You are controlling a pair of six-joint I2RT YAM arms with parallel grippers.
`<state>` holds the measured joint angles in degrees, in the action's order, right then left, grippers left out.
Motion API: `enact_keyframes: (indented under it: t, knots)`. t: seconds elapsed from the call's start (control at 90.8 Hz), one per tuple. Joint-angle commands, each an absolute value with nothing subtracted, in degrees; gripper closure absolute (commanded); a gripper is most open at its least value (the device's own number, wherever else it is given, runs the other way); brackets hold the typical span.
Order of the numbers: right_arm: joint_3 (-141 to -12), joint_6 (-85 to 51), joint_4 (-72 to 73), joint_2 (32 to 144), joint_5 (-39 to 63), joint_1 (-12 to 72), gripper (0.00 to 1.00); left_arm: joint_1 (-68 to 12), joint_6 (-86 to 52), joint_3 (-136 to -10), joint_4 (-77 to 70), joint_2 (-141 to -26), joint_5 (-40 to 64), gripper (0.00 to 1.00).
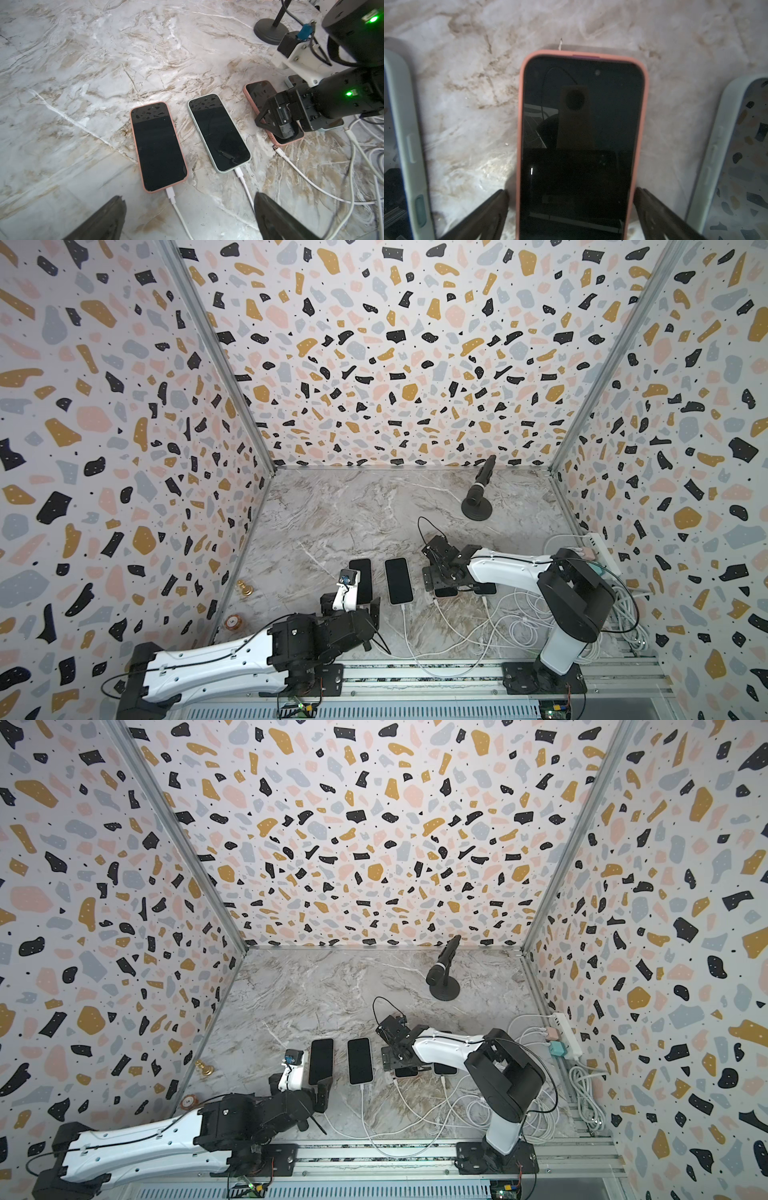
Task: Unplug the charging cable from the phone
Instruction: Place the phone at the center of the board, then pick up the phone at the center of the board.
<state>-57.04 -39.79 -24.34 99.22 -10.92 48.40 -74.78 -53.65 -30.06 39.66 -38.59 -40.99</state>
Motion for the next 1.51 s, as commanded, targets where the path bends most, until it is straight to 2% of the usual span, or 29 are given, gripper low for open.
enact_keyframes:
  t: [0.0, 0.132, 0.341, 0.462, 0.584, 0.694, 0.881, 1.079, 1.277, 1.498]
  knots:
    - [-57.5, -39.2, -27.3, 95.9, -12.4, 48.7, 0.0, -74.2, -55.3, -31.7, 39.8, -39.1, -41.5, 0.01]
    - [-58.0, -37.3, -29.0, 91.2, -13.2, 48.7, 0.0, -72.6, -54.8, -31.1, 37.9, -39.1, -40.3, 0.0]
    - [-59.6, -38.9, -38.3, 81.5, -20.4, 50.8, 0.0, -63.0, -50.5, -34.2, 36.1, -42.5, -32.9, 0.0]
    - [-55.4, -41.7, -40.6, 72.9, -30.6, 52.4, 0.0, -58.4, -48.8, -38.6, 35.8, -48.8, -29.2, 0.0]
    - [-46.2, -42.4, -37.1, 61.5, -34.2, 52.3, 0.0, -56.4, -45.4, -44.9, 37.4, -58.7, -27.2, 0.0]
    - [-44.0, -40.0, -37.2, 55.0, -30.0, 52.1, 0.0, -55.1, -45.0, -50.2, 39.0, -67.9, -23.8, 0.0]
    - [-43.1, -40.4, -39.6, 51.6, -27.2, 52.0, 0.0, -54.7, -45.5, -57.0, 38.2, -79.1, -20.1, 0.0]
    - [-40.9, -42.3, -39.3, 47.9, -23.1, 52.1, 0.0, -54.3, -43.2, -63.6, 39.8, -85.0, -21.4, 0.0]
    - [-40.8, -42.6, -38.8, 48.4, -20.1, 52.1, 0.0, -53.4, -45.8, -65.4, 37.5, -90.8, -15.3, 0.0]
    - [-41.4, -43.0, -39.2, 47.5, -19.5, 52.1, 0.0, -52.9, -45.3, -69.4, 39.1, -96.3, -13.8, 0.0]
